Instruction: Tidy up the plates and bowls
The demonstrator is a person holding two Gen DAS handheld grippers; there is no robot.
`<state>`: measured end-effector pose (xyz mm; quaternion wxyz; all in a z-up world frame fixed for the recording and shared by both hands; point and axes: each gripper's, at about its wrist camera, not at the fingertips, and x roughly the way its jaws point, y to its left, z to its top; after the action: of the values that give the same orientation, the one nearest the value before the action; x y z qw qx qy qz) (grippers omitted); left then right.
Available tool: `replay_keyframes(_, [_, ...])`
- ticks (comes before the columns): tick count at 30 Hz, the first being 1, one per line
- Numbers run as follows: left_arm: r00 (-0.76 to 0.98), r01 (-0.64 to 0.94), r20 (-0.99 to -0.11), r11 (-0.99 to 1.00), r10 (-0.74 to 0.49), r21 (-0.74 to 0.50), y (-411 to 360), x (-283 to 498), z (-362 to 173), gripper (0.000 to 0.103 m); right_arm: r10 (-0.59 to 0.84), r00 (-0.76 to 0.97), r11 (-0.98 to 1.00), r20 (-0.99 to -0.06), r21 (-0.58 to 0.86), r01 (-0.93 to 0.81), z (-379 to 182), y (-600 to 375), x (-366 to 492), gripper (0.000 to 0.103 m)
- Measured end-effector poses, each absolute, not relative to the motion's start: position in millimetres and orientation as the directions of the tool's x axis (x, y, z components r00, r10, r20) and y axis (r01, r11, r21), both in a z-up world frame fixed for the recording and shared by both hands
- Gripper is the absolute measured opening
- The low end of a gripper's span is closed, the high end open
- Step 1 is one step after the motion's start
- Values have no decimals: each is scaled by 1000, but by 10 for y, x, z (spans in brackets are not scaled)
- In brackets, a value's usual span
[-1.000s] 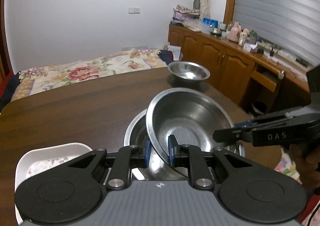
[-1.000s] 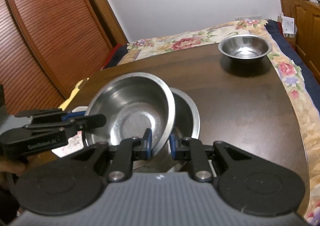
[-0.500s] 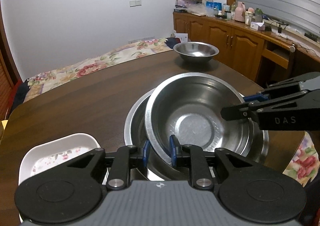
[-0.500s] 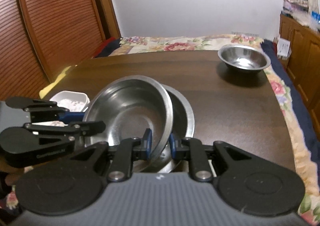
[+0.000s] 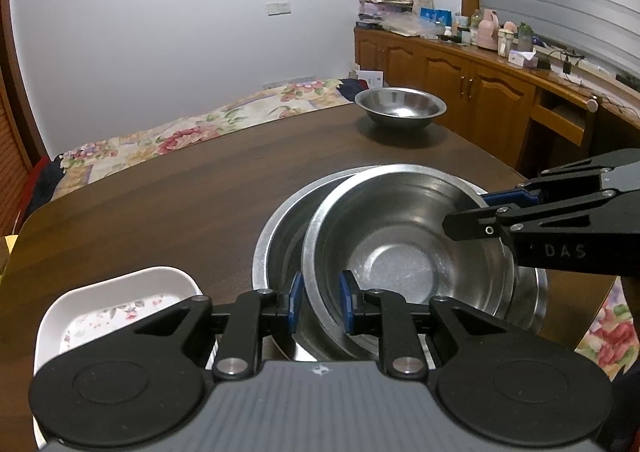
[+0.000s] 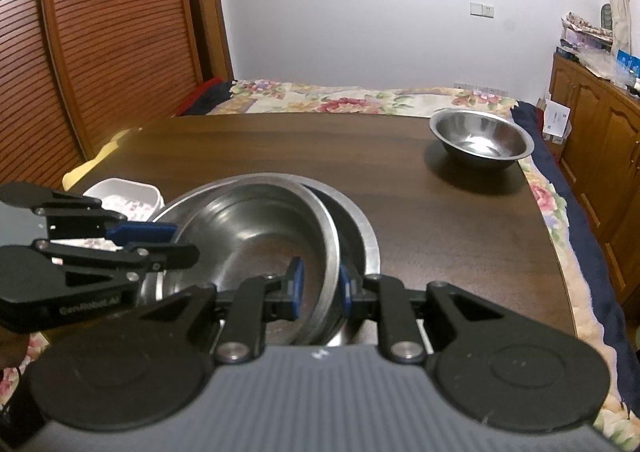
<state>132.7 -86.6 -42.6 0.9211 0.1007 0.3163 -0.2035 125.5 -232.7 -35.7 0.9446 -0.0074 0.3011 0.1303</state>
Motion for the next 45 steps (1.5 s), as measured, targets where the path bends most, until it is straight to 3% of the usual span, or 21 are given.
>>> replay_keyframes(5, [708,436,-626,899,-326,25,-822,1365,-405,23,252,790,964,-559,75,-254,-373,-2319,1245,24])
replay_keyframes(7, [701,442,-630,897,-335,15,-824,1374,-388,24,275,789,959,-550,99,-266,-374,-2339,1240,34])
replay_keyframes(16, [723,458,-590,889,-360,19,-832,1296,-202,30,289,824,957,-487,130,-258,-151,-2451,1152,36])
replay_keyframes(18, [730,460,-577,887,-366,19,-818,1269,-149,34,286,839,958,-463,132,-253,-74,-2497,1087,38])
replay_keyframes(23, [755,464,-530,886,-386,14,-756,1206,7,61,266,875,964,-405,118,-238,74,-2630,882,46])
replay_keyframes(29, [772,484,-487,874,-409,33,-783,1168,183,72,213,899,977,-382,114,-183,79,-2815,762,48])
replay_keyframes(36, [783,510,-435,859,-445,39,-801,1036,337,80,120,933,992,-340,81,-98,73,-3023,623,85])
replay_keyframes(45, [770,546,-406,837,-492,22,-890,1027,434,85,49,945,999,-323,24,-44,102,-3130,617,95])
